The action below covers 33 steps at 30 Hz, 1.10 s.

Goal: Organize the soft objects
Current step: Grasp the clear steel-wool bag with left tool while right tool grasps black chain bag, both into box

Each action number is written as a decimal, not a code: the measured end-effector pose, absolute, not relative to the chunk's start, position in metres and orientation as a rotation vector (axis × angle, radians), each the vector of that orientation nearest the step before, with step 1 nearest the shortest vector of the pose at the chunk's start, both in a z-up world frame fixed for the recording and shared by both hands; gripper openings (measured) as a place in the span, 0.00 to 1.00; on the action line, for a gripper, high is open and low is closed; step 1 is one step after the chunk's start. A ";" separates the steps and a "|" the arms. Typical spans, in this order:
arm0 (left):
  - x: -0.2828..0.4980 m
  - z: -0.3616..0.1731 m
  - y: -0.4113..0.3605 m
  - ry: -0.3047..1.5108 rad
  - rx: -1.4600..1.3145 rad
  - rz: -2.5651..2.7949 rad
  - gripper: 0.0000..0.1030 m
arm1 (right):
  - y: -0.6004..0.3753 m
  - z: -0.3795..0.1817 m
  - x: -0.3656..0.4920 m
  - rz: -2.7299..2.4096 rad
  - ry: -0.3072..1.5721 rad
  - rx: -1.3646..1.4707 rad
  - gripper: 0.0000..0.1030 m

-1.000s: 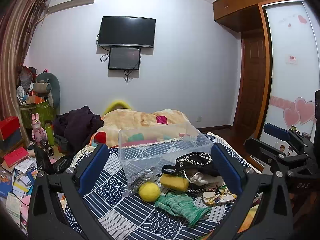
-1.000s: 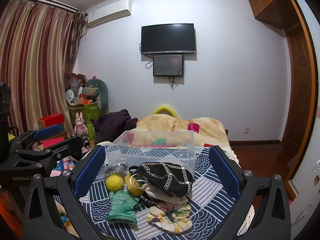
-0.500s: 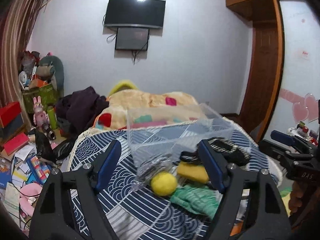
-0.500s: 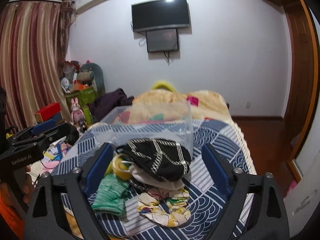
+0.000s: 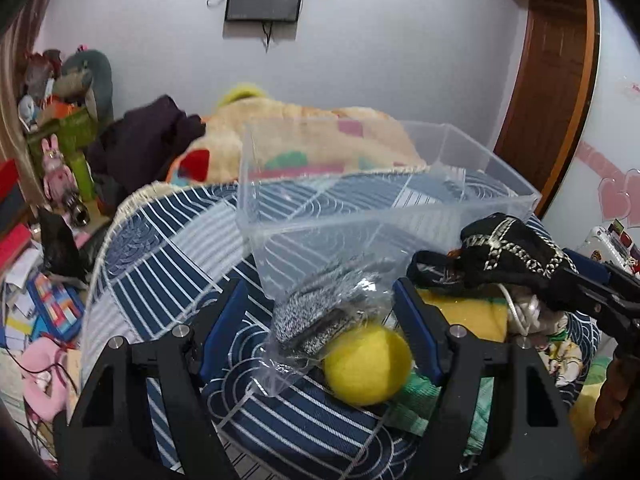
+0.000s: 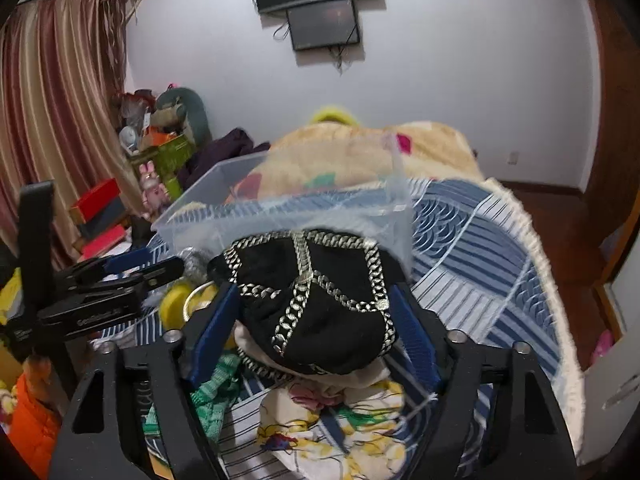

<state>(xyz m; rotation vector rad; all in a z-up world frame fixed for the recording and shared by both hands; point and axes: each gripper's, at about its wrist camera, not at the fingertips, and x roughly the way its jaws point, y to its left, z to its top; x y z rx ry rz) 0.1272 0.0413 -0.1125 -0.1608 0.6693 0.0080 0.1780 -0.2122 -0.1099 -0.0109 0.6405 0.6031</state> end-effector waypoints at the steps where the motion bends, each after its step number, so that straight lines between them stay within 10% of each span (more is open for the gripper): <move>1: 0.130 -0.116 0.042 0.681 -0.170 0.000 0.72 | -0.213 -0.111 0.179 0.609 0.646 -0.010 0.60; 8: 0.132 -0.129 0.042 0.710 -0.220 -0.047 0.60 | -0.221 -0.113 0.174 0.620 0.647 -0.001 0.20; 16: 0.117 -0.116 0.041 0.669 -0.223 -0.038 0.47 | -0.229 -0.103 0.170 0.598 0.608 0.012 0.12; 25: 0.084 -0.081 0.043 0.569 -0.210 -0.013 0.43 | -0.240 -0.090 0.165 0.570 0.583 0.032 0.17; 29: 0.075 -0.071 0.044 0.544 -0.205 -0.015 0.43 | -0.240 -0.094 0.165 0.570 0.594 0.030 0.58; 33: 0.073 -0.069 0.042 0.534 -0.186 -0.012 0.43 | -0.230 -0.105 0.172 0.582 0.644 0.013 0.58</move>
